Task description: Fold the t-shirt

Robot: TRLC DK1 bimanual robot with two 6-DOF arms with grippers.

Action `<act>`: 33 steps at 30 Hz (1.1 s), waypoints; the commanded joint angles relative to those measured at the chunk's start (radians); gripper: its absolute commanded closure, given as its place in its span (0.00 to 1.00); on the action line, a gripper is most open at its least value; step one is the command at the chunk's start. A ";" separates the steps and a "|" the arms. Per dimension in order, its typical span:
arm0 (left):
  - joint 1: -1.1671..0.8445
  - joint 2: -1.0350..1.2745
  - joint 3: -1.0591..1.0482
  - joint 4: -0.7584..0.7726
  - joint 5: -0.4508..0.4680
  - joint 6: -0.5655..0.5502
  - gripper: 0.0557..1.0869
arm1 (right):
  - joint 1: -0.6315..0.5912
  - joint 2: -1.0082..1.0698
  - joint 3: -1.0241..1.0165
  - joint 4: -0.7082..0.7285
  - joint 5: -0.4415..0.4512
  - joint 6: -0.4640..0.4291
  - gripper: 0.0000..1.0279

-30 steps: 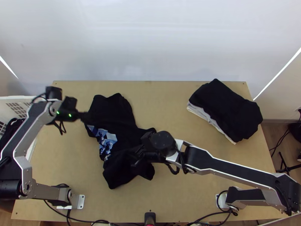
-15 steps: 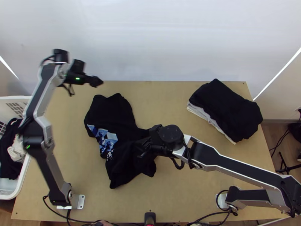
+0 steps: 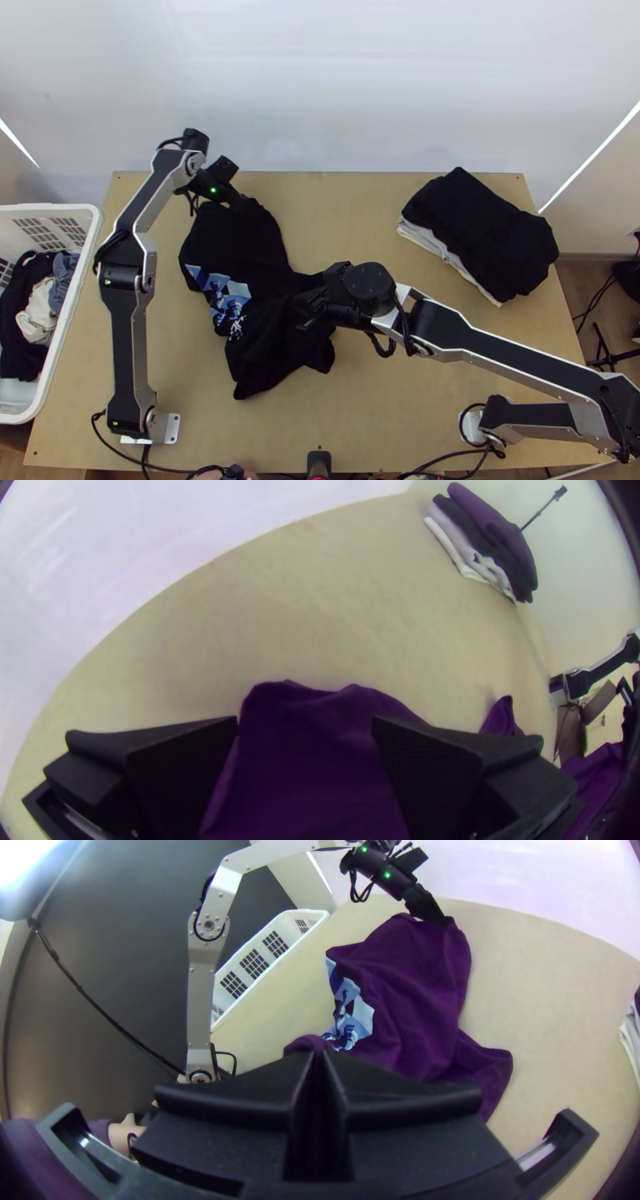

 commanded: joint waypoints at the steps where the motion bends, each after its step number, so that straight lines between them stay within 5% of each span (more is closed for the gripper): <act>1: -0.035 0.047 0.012 0.055 -0.015 0.004 0.05 | -0.003 0.002 -0.002 0.013 0.002 0.001 0.97; 12: -0.031 0.059 0.021 0.093 -0.030 -0.007 0.10 | -0.003 -0.004 -0.019 0.013 0.002 0.002 0.97; 14: -0.029 0.057 0.018 0.088 -0.030 0.007 0.44 | -0.004 -0.004 -0.014 0.013 0.002 0.002 0.97; 16: -0.024 0.054 0.018 0.125 -0.033 0.002 0.98 | -0.015 -0.007 -0.013 0.013 0.002 0.001 0.97; 21: 0.006 0.060 0.032 0.223 -0.102 -0.102 0.97 | -0.069 -0.020 -0.008 0.013 0.002 0.008 0.97; 26: 0.100 0.042 0.104 0.411 -0.188 -0.489 0.97 | -0.150 -0.064 -0.022 0.005 0.002 0.016 0.97; 33: 0.193 -0.142 0.038 0.418 -0.358 -0.794 0.97 | -0.337 -0.099 -0.001 0.002 0.002 0.045 0.97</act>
